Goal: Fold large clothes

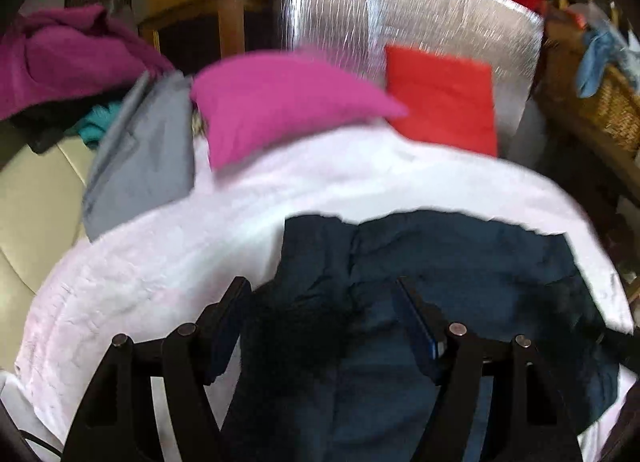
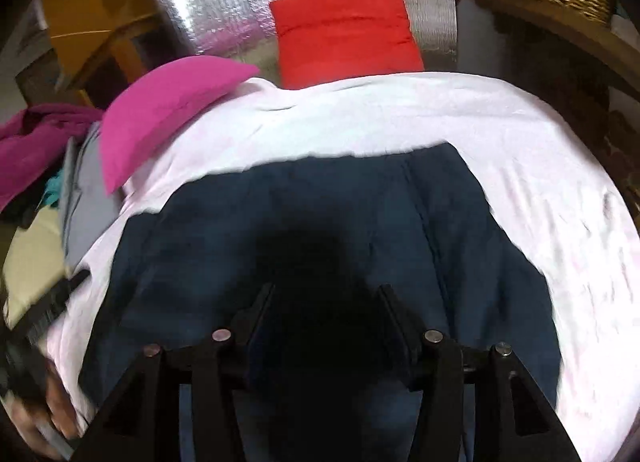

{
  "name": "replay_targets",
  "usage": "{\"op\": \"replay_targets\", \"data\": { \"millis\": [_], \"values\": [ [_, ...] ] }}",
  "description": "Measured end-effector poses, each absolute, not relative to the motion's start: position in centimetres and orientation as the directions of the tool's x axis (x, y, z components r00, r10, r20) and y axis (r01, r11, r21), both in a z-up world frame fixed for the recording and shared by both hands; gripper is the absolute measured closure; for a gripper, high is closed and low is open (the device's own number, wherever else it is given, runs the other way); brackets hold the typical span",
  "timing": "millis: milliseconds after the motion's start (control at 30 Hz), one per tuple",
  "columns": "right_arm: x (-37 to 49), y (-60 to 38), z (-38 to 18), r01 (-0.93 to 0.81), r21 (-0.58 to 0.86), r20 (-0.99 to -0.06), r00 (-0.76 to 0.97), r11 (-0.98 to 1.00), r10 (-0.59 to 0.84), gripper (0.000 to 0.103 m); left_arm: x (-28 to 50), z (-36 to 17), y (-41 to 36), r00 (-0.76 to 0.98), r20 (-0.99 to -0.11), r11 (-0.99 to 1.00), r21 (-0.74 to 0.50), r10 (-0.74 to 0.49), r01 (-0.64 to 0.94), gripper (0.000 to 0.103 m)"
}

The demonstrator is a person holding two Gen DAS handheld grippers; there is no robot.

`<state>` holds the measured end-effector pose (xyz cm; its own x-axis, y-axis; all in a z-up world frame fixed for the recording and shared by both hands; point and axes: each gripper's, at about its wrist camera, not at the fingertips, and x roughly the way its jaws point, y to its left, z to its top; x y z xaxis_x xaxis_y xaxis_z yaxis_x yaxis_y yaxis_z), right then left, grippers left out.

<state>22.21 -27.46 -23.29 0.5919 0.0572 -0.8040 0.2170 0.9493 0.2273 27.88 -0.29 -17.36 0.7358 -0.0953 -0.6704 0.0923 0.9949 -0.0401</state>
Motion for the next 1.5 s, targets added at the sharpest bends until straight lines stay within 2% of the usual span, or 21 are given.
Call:
{"op": "replay_targets", "data": {
  "millis": [67, 167, 267, 333, 467, 533, 567, 733, 967, 1133, 1500],
  "values": [
    [20.6, -27.0, -24.1, 0.224, 0.24, -0.808, 0.585, 0.944, 0.067, 0.049, 25.9, -15.4, -0.4, 0.764, -0.637, 0.994, -0.03, -0.1, 0.105, 0.029],
    [20.6, -26.0, -27.6, 0.236, 0.204, -0.867, 0.493, 0.95, 0.064, 0.049, 22.8, -13.0, -0.3, 0.803, -0.587, 0.994, -0.027, -0.104, 0.109, 0.029],
    [19.2, -25.0, -26.4, 0.225, 0.162, -0.875, 0.484, 0.961, 0.034, 0.049, 20.3, -11.0, 0.3, 0.823, -0.555, 0.992, -0.033, -0.117, 0.119, 0.029],
    [17.9, -24.5, -23.8, 0.211, 0.195, -0.85, 0.523, 0.958, 0.058, 0.049, 18.1, -9.0, 0.7, 0.839, -0.535, 0.994, -0.016, -0.1, 0.108, 0.028],
    [14.0, -23.2, -16.2, 0.168, 0.161, -0.766, 0.643, 0.973, 0.016, 0.046, 14.6, -6.0, 1.0, 0.868, -0.492, 0.996, 0.02, -0.07, 0.091, 0.024],
    [11.4, -22.5, -11.9, 0.162, 0.151, -0.707, 0.708, 0.975, -0.008, 0.034, 12.6, -4.7, 0.8, 0.879, -0.472, 0.995, 0.038, -0.061, 0.089, 0.021],
    [10.5, -21.7, -10.3, 0.164, 0.147, -0.683, 0.73, 0.975, -0.02, 0.031, 11.5, -3.9, 0.9, 0.886, -0.46, 0.996, 0.046, -0.053, 0.083, 0.016],
    [3.7, -19.0, -3.5, 0.162, 0.093, -0.558, 0.826, 0.982, -0.084, 0.015, 6.3, -0.5, 1.3, 0.917, -0.395, 0.996, 0.039, -0.055, 0.076, 0.008],
    [-4.1, -15.4, -0.3, 0.186, 0.035, -0.467, 0.872, 0.982, -0.148, 0.012, 0.2, 2.1, 1.3, 0.944, -0.329, 0.996, 0.089, 0.008, 0.022, 0.002],
    [-8.4, -14.4, 0.6, 0.194, 0.061, -0.452, 0.88, 0.979, -0.146, 0.012, -3.5, 3.9, 1.6, 0.957, -0.29, 0.996, 0.092, 0.02, 0.007, 0.001],
    [-11.9, -12.5, 3.8, 0.219, -0.005, -0.374, 0.905, 0.976, -0.205, 0.012, -7.2, 6.9, 1.9, 0.977, -0.211, 0.994, 0.11, 0.017, 0.007, 0.0]
  ]
}}
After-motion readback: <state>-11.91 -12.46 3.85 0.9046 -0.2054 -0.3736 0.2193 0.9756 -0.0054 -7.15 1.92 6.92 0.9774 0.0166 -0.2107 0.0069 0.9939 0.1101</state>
